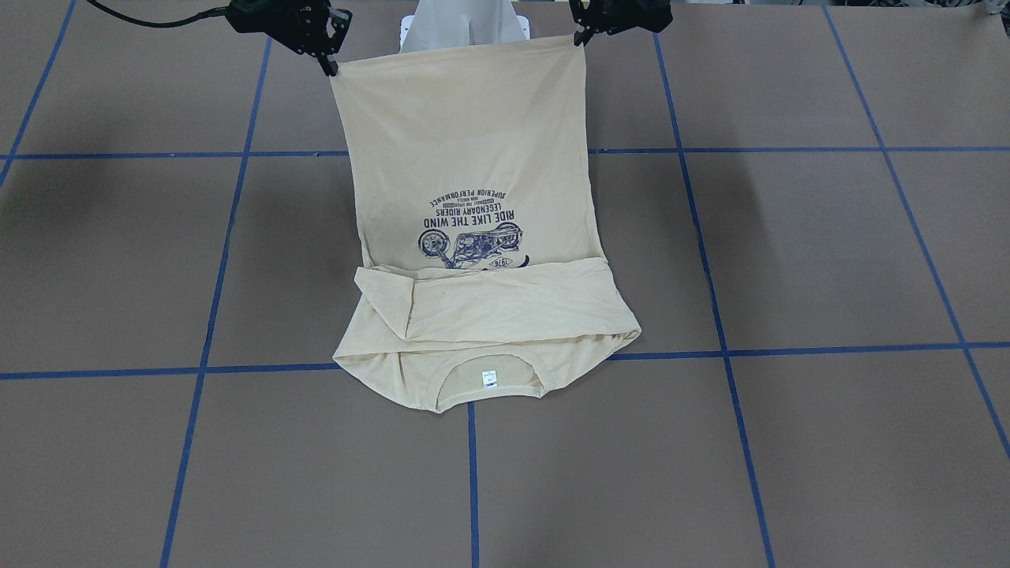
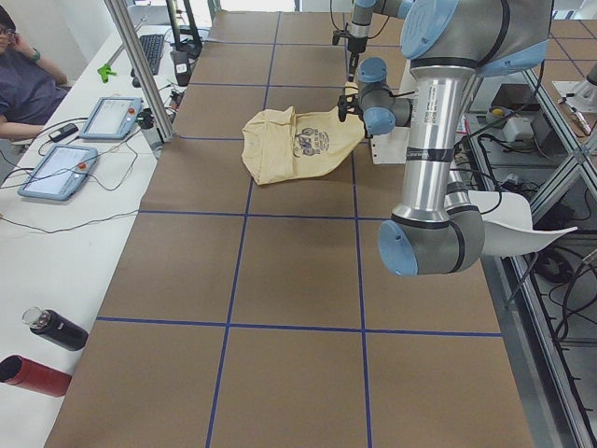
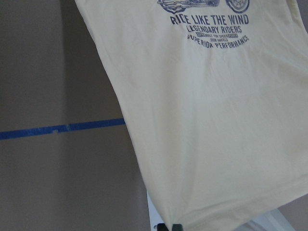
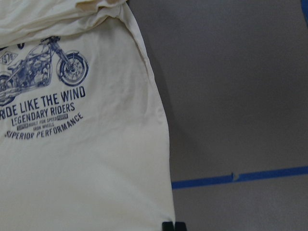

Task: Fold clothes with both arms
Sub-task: 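Lift the hem with both grippers and carry it over toward the collar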

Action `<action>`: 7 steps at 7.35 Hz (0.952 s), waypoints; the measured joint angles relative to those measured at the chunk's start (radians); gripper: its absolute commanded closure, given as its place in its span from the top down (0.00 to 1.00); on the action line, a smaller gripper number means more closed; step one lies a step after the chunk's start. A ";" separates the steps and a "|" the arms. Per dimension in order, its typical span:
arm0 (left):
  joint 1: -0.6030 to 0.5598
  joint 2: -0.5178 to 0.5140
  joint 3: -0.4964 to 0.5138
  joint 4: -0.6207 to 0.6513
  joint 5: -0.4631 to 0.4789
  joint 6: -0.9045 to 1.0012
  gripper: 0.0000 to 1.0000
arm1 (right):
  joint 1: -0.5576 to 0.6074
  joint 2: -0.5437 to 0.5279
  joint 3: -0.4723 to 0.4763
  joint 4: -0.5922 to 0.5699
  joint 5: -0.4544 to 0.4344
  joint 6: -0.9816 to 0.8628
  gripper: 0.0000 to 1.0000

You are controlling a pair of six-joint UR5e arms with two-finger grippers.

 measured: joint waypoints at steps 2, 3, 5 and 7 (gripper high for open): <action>-0.079 -0.099 0.117 0.000 0.021 0.001 0.00 | 0.077 0.110 -0.124 0.001 -0.017 -0.014 0.00; -0.130 -0.141 0.156 -0.001 0.031 0.002 0.00 | 0.116 0.147 -0.154 0.002 -0.023 -0.027 0.00; -0.242 -0.189 0.177 -0.002 0.049 0.014 0.00 | 0.200 0.203 -0.186 0.003 -0.025 -0.057 0.00; -0.333 -0.221 0.202 -0.007 0.051 0.043 0.00 | 0.282 0.278 -0.272 0.009 -0.020 -0.080 0.00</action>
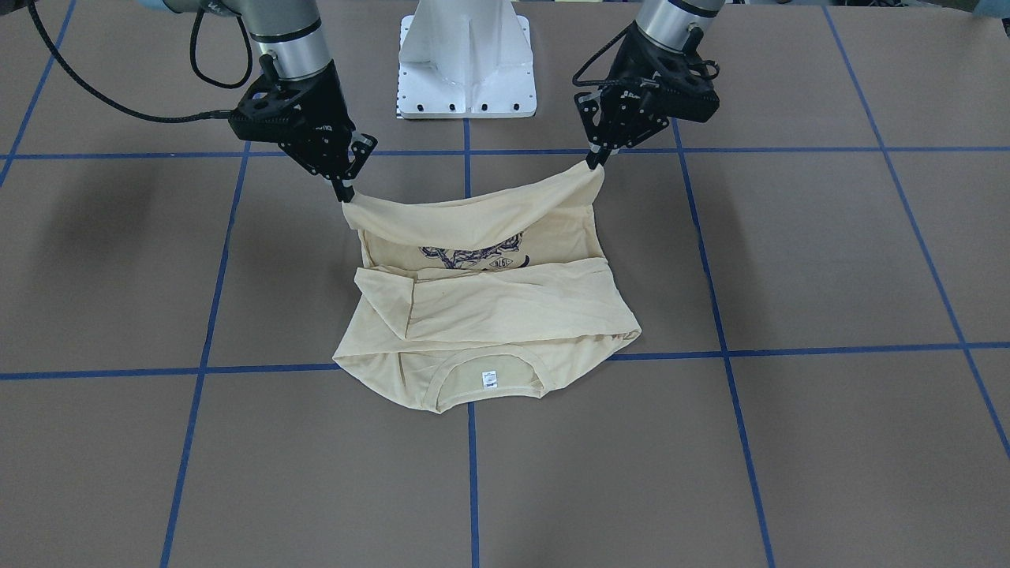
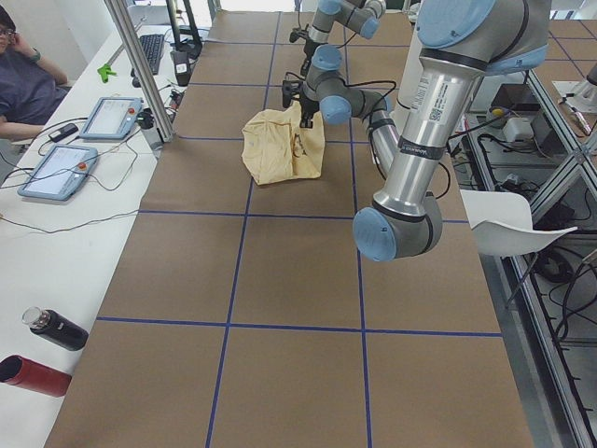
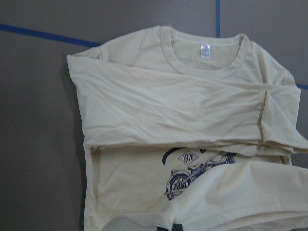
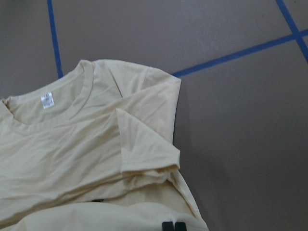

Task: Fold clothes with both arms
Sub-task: 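Lift the hem with both grippers and carry it over toward the collar, then release the hem and raise the right gripper away while the left gripper lowers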

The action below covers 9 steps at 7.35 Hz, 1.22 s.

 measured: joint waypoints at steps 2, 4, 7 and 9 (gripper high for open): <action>-0.042 -0.057 0.114 -0.030 0.020 0.059 0.00 | 0.066 0.065 -0.108 0.011 0.003 -0.060 0.00; -0.050 -0.093 0.276 -0.123 0.069 0.089 0.00 | 0.113 0.114 -0.253 0.097 0.004 -0.085 0.00; -0.051 -0.115 0.457 -0.218 0.117 0.183 0.00 | 0.134 0.181 -0.493 0.245 0.006 -0.112 0.00; -0.050 -0.131 0.557 -0.309 0.120 0.209 0.00 | 0.137 0.189 -0.544 0.267 0.007 -0.144 0.00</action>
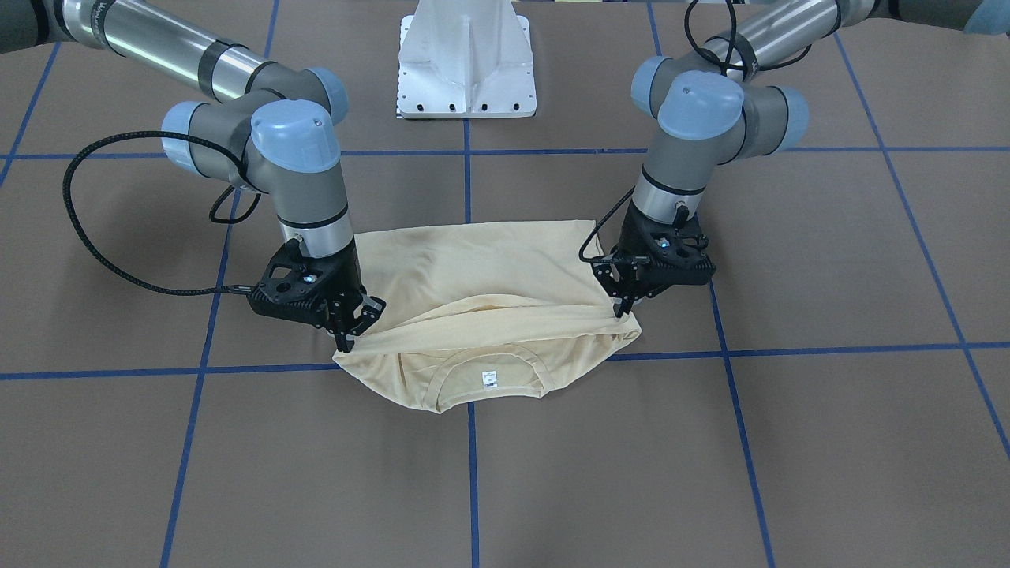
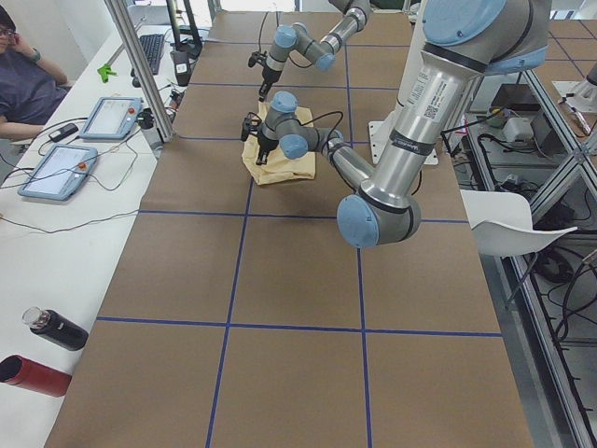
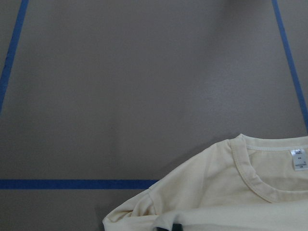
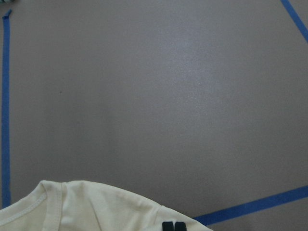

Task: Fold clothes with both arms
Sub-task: 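Release the hem and raise the right gripper away while the left gripper lowers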

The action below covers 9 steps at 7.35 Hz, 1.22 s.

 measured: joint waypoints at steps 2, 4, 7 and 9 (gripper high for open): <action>-0.006 -0.013 0.034 -0.031 -0.005 0.044 0.99 | 0.012 0.002 -0.008 0.003 0.013 -0.015 0.47; -0.026 -0.014 0.030 -0.075 -0.037 0.097 1.00 | 0.044 0.003 -0.007 0.005 0.062 -0.036 1.00; -0.067 0.061 -0.032 -0.167 -0.187 0.136 1.00 | 0.088 -0.006 -0.001 0.000 0.197 -0.123 1.00; -0.071 0.145 -0.119 -0.171 -0.275 0.181 1.00 | 0.137 -0.025 0.011 -0.002 0.340 -0.265 0.93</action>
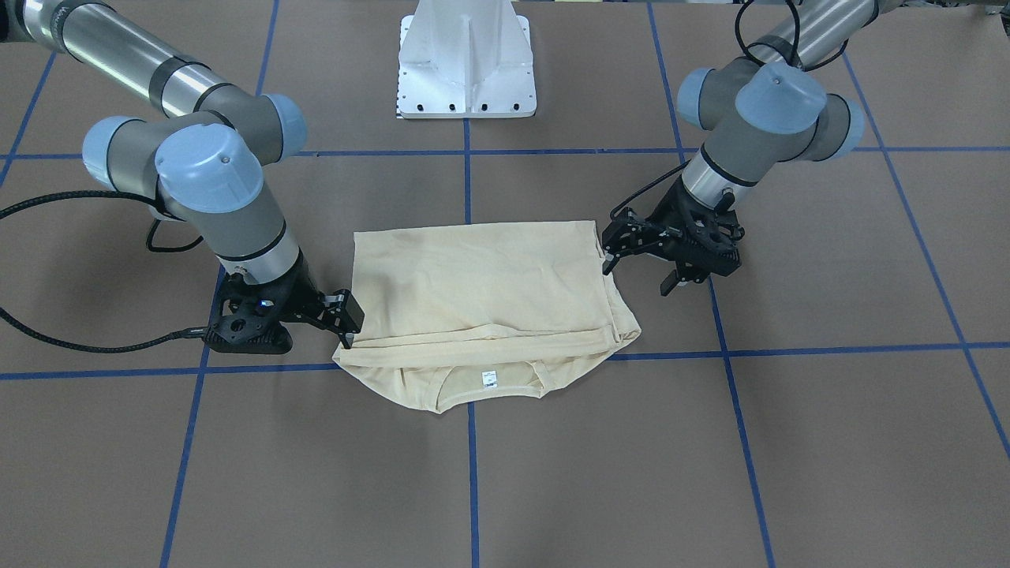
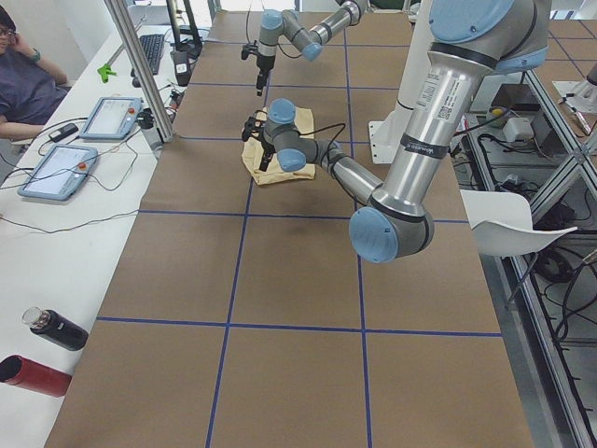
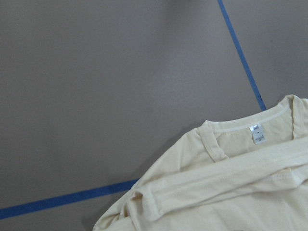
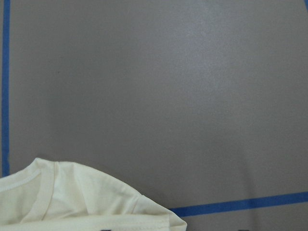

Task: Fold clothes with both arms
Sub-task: 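Release the hem and raise the right gripper away while the left gripper lowers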

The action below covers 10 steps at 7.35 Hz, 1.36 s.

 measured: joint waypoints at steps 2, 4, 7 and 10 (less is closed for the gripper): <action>0.004 0.051 -0.052 -0.002 -0.045 0.008 1.00 | 0.011 -0.009 0.032 0.000 0.006 -0.050 0.89; 0.010 0.070 -0.068 -0.004 -0.051 0.005 1.00 | -0.018 -0.010 0.050 -0.002 -0.075 -0.117 1.00; 0.020 0.073 -0.077 -0.004 -0.049 -0.015 1.00 | -0.013 -0.019 0.056 -0.009 -0.085 -0.309 1.00; 0.123 0.091 -0.075 -0.002 0.037 -0.130 1.00 | 0.027 -0.057 0.131 -0.163 -0.012 -0.457 1.00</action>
